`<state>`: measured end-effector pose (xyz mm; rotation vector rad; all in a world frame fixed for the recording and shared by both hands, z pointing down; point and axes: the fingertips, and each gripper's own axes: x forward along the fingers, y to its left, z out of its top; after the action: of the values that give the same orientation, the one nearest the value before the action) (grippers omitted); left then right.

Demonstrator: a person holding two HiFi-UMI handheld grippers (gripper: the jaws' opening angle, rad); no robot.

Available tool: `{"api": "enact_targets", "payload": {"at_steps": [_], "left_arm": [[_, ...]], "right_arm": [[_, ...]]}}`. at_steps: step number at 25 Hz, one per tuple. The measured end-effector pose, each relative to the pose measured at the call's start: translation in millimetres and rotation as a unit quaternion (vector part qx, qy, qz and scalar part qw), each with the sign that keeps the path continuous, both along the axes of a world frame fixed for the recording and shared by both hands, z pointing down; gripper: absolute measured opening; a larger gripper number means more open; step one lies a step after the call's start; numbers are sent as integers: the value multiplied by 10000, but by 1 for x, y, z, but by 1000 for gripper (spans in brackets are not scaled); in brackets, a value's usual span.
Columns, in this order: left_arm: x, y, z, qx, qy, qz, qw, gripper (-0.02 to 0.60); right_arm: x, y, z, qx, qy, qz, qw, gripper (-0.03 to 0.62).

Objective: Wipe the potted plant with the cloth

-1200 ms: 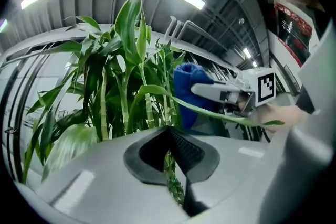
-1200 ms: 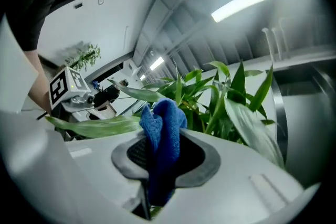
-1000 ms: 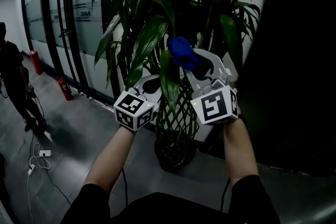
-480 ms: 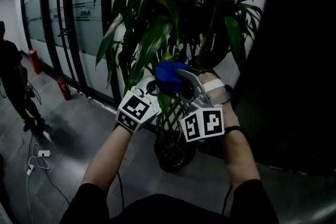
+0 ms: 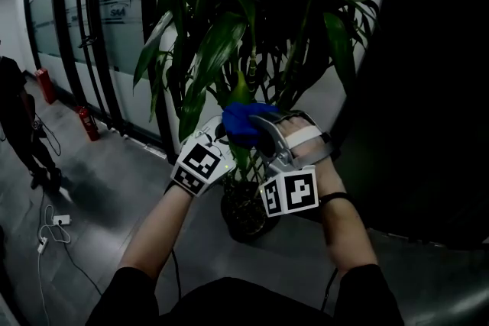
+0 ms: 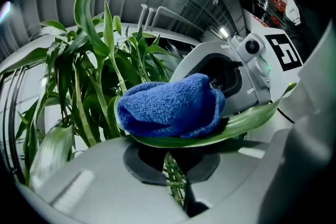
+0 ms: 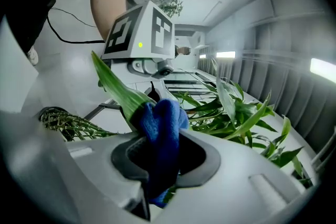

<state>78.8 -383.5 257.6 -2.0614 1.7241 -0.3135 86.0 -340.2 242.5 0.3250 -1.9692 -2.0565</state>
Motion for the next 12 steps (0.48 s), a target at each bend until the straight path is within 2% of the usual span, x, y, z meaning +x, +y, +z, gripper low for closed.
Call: {"api": "enact_targets", "payload": {"at_steps": [12], "left_arm": [[-4,-16,27,-227,275,6,9994,6]], "right_arm": [[16,-1,35,-107,127,125,9998,87]]}}
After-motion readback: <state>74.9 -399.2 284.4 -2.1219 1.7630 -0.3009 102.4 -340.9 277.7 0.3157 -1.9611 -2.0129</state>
